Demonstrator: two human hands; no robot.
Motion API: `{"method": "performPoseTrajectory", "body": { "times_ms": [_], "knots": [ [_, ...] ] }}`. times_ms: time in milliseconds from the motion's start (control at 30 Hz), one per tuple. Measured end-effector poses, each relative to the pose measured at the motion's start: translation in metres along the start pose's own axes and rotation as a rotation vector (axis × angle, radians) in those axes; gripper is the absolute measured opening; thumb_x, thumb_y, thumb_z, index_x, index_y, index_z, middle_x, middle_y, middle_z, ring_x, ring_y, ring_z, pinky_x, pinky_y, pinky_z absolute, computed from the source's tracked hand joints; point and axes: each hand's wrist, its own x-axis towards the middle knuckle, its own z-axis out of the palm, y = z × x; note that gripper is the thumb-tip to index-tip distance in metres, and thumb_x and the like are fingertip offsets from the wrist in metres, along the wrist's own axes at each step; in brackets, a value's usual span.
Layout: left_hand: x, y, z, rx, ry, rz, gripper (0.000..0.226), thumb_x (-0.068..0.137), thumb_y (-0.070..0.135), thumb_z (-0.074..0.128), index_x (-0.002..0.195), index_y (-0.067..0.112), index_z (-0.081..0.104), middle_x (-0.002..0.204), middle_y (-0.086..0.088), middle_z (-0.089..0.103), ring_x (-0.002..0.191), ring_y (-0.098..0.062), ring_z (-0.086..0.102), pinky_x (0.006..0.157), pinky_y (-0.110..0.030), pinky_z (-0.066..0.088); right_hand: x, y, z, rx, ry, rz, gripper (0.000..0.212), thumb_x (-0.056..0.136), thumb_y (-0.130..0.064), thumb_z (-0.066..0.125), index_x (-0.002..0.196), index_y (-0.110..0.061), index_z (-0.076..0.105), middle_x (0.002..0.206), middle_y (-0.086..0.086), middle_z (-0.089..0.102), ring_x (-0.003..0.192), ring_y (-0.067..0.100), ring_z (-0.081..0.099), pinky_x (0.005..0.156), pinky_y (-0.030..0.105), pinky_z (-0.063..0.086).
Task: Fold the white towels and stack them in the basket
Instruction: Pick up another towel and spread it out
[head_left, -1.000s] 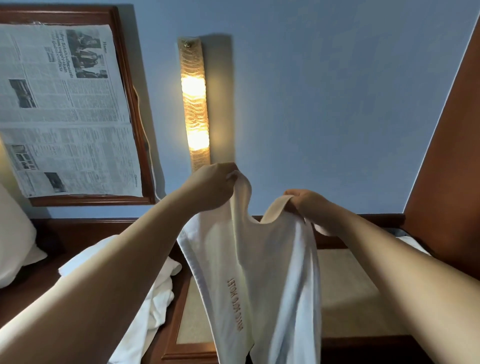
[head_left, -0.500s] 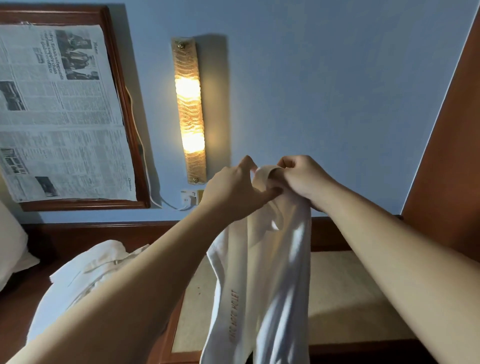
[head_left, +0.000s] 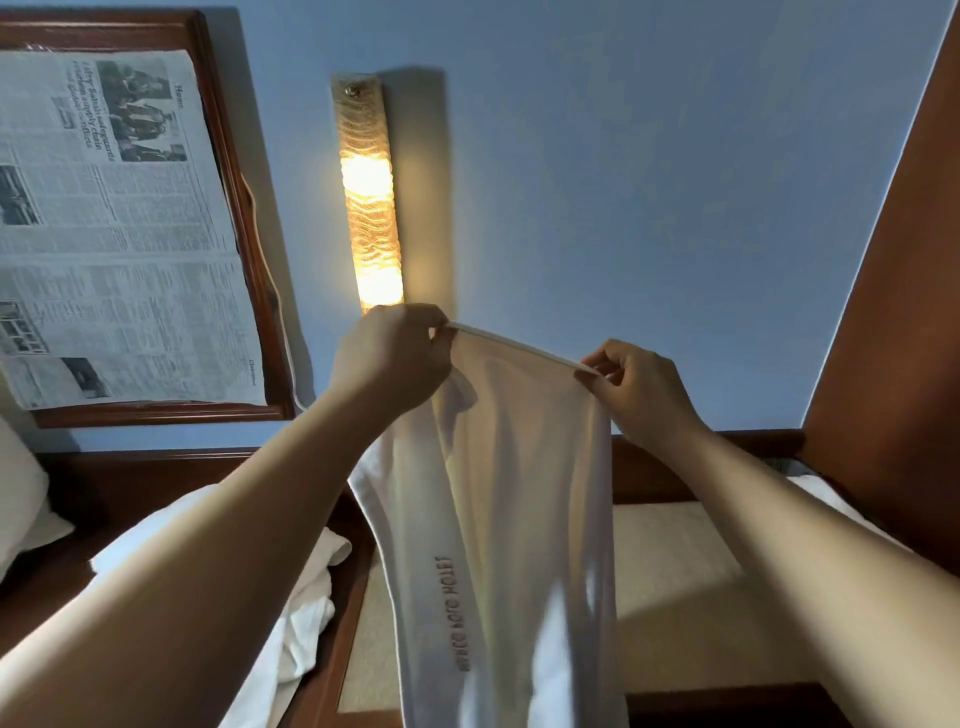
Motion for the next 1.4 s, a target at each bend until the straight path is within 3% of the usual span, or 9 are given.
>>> {"method": "performPoseTrajectory", "body": {
  "times_ms": [167, 333, 467, 633, 733, 900, 1133, 1300, 1400],
  "knots": [
    [-0.007, -0.015, -0.004, -0.011, 0.002, -0.064, 0.026, 0.101, 0.035, 0.059, 0.117, 0.026, 0.077, 0.107, -0.007, 0.076, 0.099, -0.034, 0.065, 0.072, -0.033, 0.037, -0.015, 0.046, 0.026, -0.037, -0.18, 0.203, 0.035, 0.109, -0.034, 0.05, 0.08, -0.016, 0.057, 0.074, 0.001, 0.06, 0.069, 0.021, 0.056, 0.064, 0.035, 0.041],
    [-0.004, -0.022, 0.011, 0.013, -0.156, -0.098, 0.029, 0.096, 0.041, 0.063, 0.121, 0.029, 0.074, 0.113, -0.002, 0.075, 0.098, -0.025, 0.064, 0.075, -0.032, 0.042, 0.002, 0.013, 0.022, 0.166, -0.138, 0.15, 0.038, 0.109, -0.03, 0.051, 0.077, -0.008, 0.049, 0.069, 0.002, 0.047, 0.062, 0.013, 0.041, 0.062, 0.035, 0.032],
    [-0.01, 0.011, 0.018, -0.171, -0.313, 0.062, 0.073, 0.075, 0.08, 0.067, 0.133, 0.036, 0.064, 0.072, 0.011, 0.064, 0.076, -0.007, 0.063, 0.071, -0.029, 0.044, 0.023, -0.036, 0.0, 0.135, -0.216, -0.063, 0.034, 0.103, -0.041, 0.061, 0.083, -0.015, 0.066, 0.072, -0.004, 0.062, 0.065, 0.005, 0.052, 0.062, 0.029, 0.037],
    [0.003, 0.039, 0.013, -0.328, -0.267, 0.145, 0.028, 0.092, 0.053, 0.071, 0.108, 0.03, 0.071, 0.05, 0.007, 0.05, 0.048, -0.005, 0.047, 0.048, -0.018, 0.029, 0.041, -0.075, -0.033, 0.084, -0.284, -0.167, 0.032, 0.095, -0.05, 0.071, 0.086, -0.02, 0.077, 0.08, 0.001, 0.072, 0.073, 0.01, 0.063, 0.068, 0.029, 0.046],
    [0.006, 0.038, 0.006, -0.297, -0.254, 0.174, 0.013, 0.096, 0.047, 0.069, 0.093, 0.034, 0.067, 0.055, 0.009, 0.05, 0.053, -0.005, 0.048, 0.056, -0.031, 0.036, 0.042, -0.074, -0.043, 0.117, -0.265, -0.174, 0.029, 0.092, -0.045, 0.076, 0.083, -0.019, 0.076, 0.08, 0.003, 0.073, 0.071, 0.011, 0.06, 0.067, 0.03, 0.046],
    [0.014, 0.033, -0.009, -0.133, -0.071, 0.193, 0.019, 0.098, 0.036, 0.062, 0.11, 0.032, 0.077, 0.067, 0.018, 0.055, 0.078, -0.021, 0.057, 0.066, -0.033, 0.04, 0.024, -0.047, -0.025, 0.175, -0.215, -0.1, 0.021, 0.096, -0.041, 0.073, 0.087, -0.022, 0.067, 0.068, -0.007, 0.066, 0.056, 0.004, 0.053, 0.057, 0.026, 0.042],
    [-0.002, -0.02, -0.016, 0.037, 0.011, 0.049, 0.022, 0.1, 0.034, 0.059, 0.109, 0.027, 0.077, 0.092, -0.008, 0.074, 0.09, -0.038, 0.065, 0.067, -0.034, 0.038, -0.019, 0.023, 0.007, 0.038, -0.198, 0.139, 0.03, 0.096, -0.039, 0.072, 0.078, -0.02, 0.056, 0.063, -0.006, 0.057, 0.058, 0.01, 0.051, 0.058, 0.031, 0.038],
    [-0.02, -0.03, 0.01, 0.151, -0.362, -0.045, 0.025, 0.098, 0.04, 0.063, 0.119, 0.031, 0.072, 0.119, -0.002, 0.073, 0.102, -0.027, 0.065, 0.078, -0.032, 0.046, 0.002, -0.009, -0.015, -0.005, -0.236, 0.062, 0.033, 0.08, -0.049, 0.08, 0.074, -0.02, 0.064, 0.071, -0.003, 0.068, 0.069, 0.017, 0.063, 0.06, 0.031, 0.043],
    [-0.03, -0.004, 0.018, -0.044, -0.447, 0.05, 0.068, 0.074, 0.075, 0.077, 0.131, 0.04, 0.062, 0.102, 0.008, 0.072, 0.096, -0.015, 0.067, 0.08, -0.034, 0.052, 0.02, -0.048, -0.019, -0.07, -0.266, -0.011, 0.027, 0.078, -0.043, 0.077, 0.073, -0.019, 0.066, 0.073, 0.0, 0.07, 0.072, 0.02, 0.065, 0.062, 0.032, 0.045]
  ]
}}
